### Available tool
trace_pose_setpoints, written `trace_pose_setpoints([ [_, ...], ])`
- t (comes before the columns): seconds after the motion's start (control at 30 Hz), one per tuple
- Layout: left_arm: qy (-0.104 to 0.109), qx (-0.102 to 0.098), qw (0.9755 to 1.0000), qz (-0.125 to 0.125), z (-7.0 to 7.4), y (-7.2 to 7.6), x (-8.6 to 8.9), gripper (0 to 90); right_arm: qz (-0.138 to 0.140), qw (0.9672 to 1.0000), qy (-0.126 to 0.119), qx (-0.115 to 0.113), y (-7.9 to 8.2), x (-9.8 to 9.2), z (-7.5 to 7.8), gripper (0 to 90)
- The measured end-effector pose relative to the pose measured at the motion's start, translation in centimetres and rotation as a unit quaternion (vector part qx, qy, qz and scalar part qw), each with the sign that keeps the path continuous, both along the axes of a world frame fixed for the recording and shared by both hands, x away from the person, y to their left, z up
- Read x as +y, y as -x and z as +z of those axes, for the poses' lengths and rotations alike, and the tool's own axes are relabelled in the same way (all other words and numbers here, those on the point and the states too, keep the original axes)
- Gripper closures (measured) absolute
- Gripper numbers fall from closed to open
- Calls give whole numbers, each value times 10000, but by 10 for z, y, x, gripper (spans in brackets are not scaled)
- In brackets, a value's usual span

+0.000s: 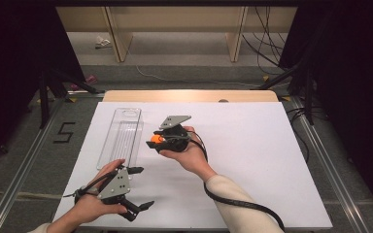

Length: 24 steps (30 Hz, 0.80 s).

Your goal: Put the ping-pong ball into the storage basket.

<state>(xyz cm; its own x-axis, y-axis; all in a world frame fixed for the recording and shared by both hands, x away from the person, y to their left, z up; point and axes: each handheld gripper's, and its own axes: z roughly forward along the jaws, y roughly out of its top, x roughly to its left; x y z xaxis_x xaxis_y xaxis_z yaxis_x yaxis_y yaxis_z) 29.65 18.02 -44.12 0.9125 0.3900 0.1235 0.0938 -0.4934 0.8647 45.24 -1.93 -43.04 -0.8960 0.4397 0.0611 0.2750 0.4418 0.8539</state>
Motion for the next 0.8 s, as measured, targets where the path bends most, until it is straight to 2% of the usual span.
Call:
trace_pose_setpoints([
  [0.8, -2, -6, 10000, -3, 0, 0, 0, 0, 31, 9999, -94, 14, -3, 14, 1, 514],
])
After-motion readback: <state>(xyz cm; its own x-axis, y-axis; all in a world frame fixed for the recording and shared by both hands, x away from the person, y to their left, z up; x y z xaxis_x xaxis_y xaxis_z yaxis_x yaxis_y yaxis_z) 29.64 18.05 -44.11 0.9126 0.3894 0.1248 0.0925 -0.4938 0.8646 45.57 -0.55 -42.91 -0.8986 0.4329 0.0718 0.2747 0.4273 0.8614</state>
